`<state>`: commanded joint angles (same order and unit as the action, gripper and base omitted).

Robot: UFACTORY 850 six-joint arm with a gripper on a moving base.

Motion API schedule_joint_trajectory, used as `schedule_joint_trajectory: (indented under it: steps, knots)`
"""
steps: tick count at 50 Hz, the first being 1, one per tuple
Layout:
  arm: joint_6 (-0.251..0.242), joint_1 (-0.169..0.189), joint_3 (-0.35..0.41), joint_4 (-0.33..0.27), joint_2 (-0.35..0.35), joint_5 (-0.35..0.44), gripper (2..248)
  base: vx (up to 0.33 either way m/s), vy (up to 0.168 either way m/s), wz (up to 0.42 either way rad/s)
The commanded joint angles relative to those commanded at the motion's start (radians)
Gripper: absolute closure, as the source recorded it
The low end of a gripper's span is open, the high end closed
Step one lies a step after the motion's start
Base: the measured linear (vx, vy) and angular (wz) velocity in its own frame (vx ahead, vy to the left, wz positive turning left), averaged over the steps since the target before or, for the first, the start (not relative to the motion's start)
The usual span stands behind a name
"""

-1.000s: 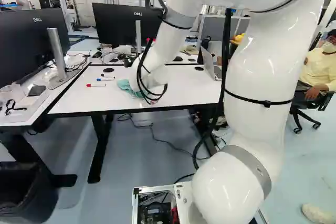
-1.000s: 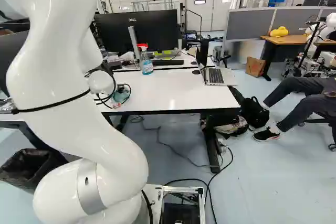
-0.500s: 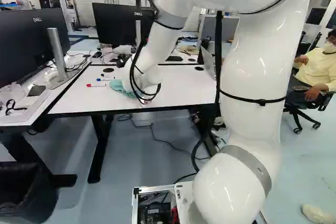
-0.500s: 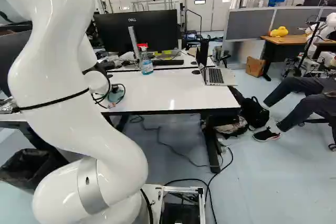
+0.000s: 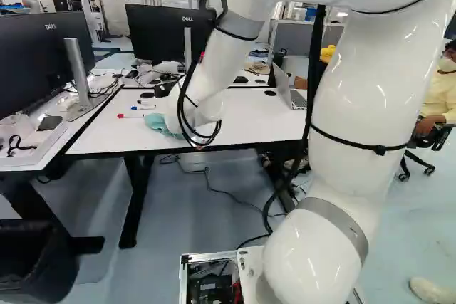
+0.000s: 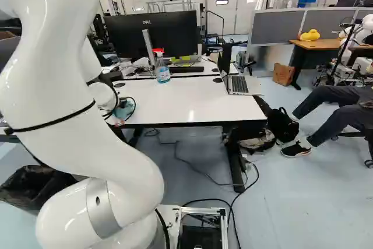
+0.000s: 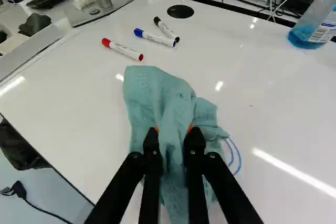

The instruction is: Clean the table with the green towel

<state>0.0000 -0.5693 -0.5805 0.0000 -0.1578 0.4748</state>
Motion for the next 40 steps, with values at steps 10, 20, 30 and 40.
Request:
schedule_joint_trajectory:
  steps: [10, 20, 30, 40]
  knots:
    - [0.000, 0.005, 0.050, 0.000, 0.045, 0.000, 199, 0.000, 0.000, 0.000]
    - [0.000, 0.026, 0.094, 0.000, 0.085, 0.000, 199, 0.000, 0.000, 0.000]
    - [0.000, 0.058, 0.120, 0.000, 0.109, 0.000, 199, 0.000, 0.000, 0.000]
    - [0.000, 0.094, 0.138, 0.000, 0.126, 0.000, 199, 0.000, 0.000, 0.000]
